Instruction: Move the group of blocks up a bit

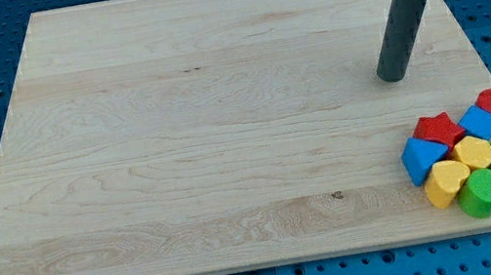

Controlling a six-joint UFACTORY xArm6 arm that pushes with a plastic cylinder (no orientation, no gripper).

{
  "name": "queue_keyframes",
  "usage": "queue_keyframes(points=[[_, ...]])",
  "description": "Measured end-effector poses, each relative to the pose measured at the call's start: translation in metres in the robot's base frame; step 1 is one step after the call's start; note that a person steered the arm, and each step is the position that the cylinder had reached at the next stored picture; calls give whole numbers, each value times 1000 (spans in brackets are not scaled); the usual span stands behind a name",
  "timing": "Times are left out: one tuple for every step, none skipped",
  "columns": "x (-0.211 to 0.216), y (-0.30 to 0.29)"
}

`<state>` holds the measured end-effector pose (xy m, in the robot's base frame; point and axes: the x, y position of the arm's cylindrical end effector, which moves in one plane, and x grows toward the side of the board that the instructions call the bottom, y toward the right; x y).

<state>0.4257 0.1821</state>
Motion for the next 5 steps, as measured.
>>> queue_keyframes(points=[[-4,0],[-30,59],[2,142],[25,163],[47,162]])
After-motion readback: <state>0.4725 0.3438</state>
